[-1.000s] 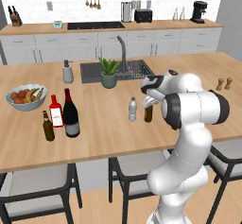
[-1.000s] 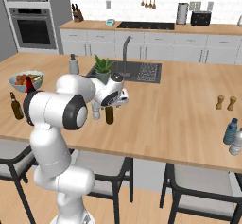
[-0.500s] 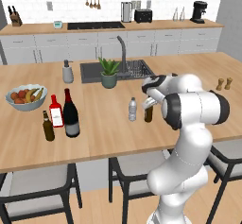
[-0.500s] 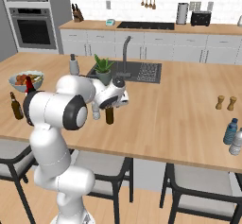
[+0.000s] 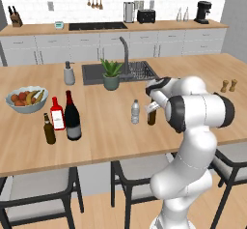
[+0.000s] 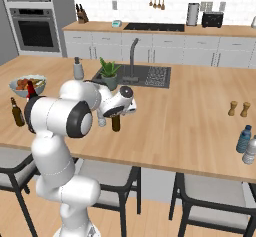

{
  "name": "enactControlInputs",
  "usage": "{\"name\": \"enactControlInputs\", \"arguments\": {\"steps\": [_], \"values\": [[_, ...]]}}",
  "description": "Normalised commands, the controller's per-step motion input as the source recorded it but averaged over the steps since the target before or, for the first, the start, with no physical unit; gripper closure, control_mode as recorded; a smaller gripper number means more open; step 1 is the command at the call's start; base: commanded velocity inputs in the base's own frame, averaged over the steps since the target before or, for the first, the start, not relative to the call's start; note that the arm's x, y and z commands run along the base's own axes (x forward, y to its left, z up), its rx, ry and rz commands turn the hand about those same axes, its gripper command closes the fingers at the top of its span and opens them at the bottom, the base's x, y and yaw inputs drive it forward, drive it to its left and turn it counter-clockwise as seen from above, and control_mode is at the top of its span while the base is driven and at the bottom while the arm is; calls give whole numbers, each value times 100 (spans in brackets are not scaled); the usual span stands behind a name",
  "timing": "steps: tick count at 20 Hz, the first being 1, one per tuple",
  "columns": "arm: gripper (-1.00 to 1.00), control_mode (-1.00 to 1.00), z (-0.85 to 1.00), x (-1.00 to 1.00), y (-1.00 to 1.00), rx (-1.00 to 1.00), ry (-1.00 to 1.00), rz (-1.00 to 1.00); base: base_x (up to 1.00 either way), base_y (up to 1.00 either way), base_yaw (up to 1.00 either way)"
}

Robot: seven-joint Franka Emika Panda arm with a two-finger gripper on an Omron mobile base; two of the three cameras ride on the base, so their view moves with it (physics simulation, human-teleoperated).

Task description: Move the plastic bottles in the middle to the plastics group, and the glass bottles in the middle to the glass group.

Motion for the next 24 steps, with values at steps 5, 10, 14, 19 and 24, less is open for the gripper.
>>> {"name": "enactControlInputs", "arguments": {"steps": [5,10,14,19,24], "values": [[100,-100,0,-2,0,0,1,0,0,0,0],[100,-100,14,-34,0,0,0,0,0,0,0],[100,-100,45,-88,8,0,0,3,0,0,0],[100,-100,37,-59,36,0,0,8,0,0,0],[100,-100,17,-17,77,-4,-3,7,0,0,0]]}}
